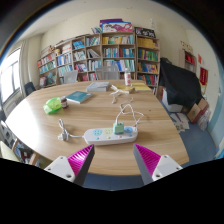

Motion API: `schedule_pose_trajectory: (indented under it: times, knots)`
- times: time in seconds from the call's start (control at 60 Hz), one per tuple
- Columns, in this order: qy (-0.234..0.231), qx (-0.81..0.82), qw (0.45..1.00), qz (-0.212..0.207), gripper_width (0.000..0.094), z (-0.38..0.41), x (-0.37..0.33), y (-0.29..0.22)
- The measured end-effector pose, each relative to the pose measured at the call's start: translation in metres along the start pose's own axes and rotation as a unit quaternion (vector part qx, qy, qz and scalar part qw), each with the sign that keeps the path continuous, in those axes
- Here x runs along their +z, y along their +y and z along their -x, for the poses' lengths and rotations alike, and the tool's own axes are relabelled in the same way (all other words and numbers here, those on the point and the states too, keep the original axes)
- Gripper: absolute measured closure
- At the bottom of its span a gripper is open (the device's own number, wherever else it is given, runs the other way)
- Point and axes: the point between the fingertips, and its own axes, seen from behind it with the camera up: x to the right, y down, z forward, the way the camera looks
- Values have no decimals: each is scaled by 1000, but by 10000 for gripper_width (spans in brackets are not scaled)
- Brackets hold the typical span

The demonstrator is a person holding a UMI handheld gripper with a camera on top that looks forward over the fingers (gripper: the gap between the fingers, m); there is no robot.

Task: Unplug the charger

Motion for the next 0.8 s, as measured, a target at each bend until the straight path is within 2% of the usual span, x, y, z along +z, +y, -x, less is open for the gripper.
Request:
schedule_pose_trajectory:
  times: [0.017,0.15,0.2,0.35,0.417,0.45,0.483,0.5,0.617,0.75,0.8]
  knots:
    - [4,2,1000,-3,113,18,20,-2]
    - [-3,0,1000,5,116,-9,65,-1]
    - [1,9,1000,7,118,2,113,-2]
    - [-14,25,1000,8,142,-2,178,-6]
    - [-18,14,1000,1,201,-2,195,-8]
    - [-12,-7,1000,-10,274,-9,198,-16]
    - [-15,-28,999,-17,448,-5,206,-18]
    - [-27,-28,999,-16,618,1,205,-17]
    - [-17,-26,999,-14,651,4,199,-12]
    - [-49,2,999,19,673,0,198,-18]
    - [-53,20,998,-24,675,-4,186,-59]
